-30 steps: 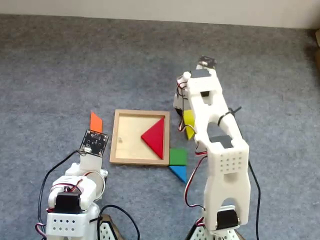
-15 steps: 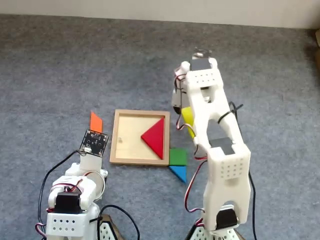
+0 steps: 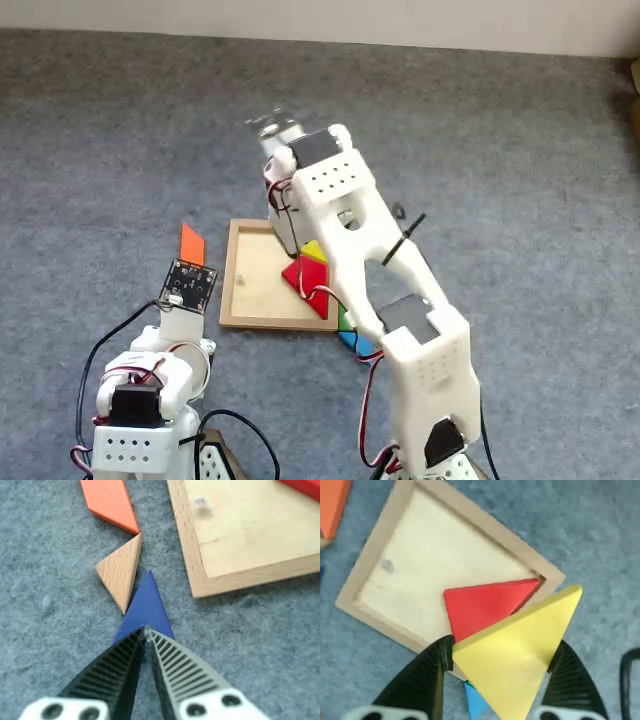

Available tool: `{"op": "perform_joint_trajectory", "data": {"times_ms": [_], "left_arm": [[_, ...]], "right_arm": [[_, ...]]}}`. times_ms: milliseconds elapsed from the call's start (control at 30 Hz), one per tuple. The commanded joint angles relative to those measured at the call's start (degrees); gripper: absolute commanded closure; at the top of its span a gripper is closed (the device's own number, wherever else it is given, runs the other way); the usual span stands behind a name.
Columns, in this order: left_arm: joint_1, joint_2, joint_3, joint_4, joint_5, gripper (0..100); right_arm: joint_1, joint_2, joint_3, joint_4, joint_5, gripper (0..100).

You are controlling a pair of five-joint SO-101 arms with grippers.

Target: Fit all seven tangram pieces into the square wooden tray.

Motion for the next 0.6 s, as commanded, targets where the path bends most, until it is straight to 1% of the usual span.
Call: {"op": "perform_joint_trajectory", "data": {"times_ms": [0, 200, 300, 400, 567], "left_arm": [[0.7, -2.4, 1.1, 0.3, -0.3, 99], [0.7, -2.4, 1.1, 0.3, -0.3, 99], [0.7, -2.4, 1.1, 0.3, -0.3, 99], [0.7, -2.4, 1.1, 0.3, -0.3, 99], [0.7, -2.4, 1.1, 0.3, -0.3, 99]], "right_arm": [[-1.4, -4.3, -2.9, -1.6, 13.3, 85.0], [-1.4, -4.2, -2.7, -5.1, 32.9, 85.0], [-2.0, -3.2, 0.8, -7.7, 40.3, 85.0], [-2.9, -1.0, 5.1, -11.2, 43.5, 85.0], [-3.7, 0.6, 7.8, -16.1, 44.4, 85.0]]}}
